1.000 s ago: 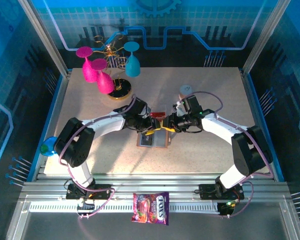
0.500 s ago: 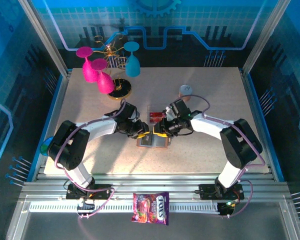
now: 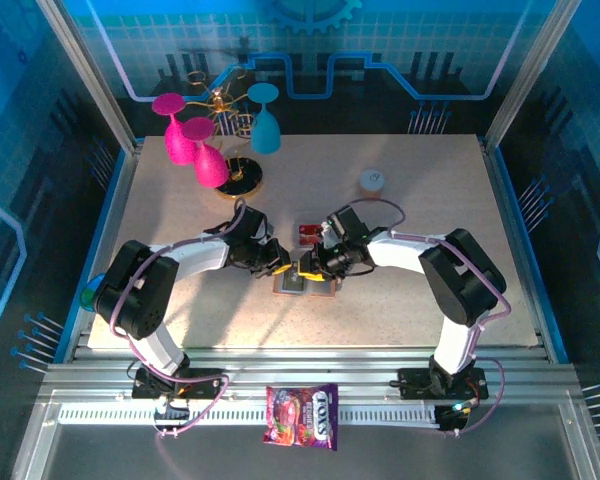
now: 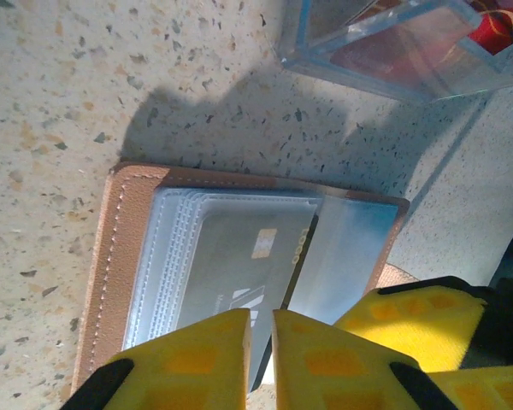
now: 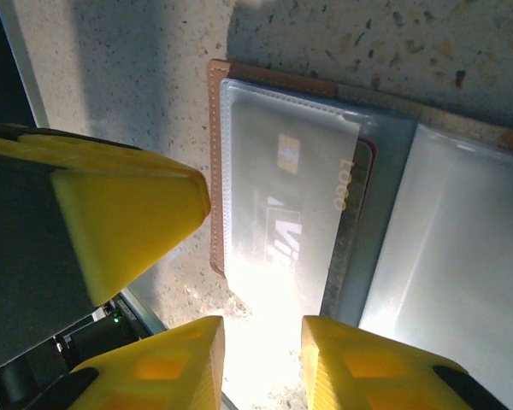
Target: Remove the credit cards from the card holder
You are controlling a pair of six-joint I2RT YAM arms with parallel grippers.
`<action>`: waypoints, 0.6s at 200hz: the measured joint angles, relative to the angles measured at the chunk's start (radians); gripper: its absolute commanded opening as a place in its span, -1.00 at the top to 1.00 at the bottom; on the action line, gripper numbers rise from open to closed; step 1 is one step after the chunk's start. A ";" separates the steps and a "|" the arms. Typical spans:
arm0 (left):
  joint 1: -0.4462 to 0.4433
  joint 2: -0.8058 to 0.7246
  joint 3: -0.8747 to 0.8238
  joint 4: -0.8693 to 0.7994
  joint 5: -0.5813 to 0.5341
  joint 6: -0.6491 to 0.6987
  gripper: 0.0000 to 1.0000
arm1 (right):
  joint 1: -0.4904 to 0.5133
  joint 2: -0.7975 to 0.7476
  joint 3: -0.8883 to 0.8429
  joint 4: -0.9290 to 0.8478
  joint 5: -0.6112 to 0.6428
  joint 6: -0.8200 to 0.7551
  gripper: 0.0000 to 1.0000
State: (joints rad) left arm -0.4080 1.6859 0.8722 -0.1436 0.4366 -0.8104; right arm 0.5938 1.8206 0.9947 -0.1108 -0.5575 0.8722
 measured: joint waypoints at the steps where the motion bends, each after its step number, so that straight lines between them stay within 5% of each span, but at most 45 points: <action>1: 0.000 0.000 0.000 0.000 0.000 0.000 0.71 | 0.000 0.001 0.000 0.000 0.000 0.001 0.39; 120: 0.006 0.034 -0.005 0.004 0.034 0.006 0.73 | 0.010 0.051 0.032 0.007 0.005 0.007 0.38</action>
State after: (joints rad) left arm -0.4019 1.7199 0.8669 -0.1398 0.4702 -0.8043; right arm 0.6041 1.8721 1.0271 -0.1036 -0.5529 0.8795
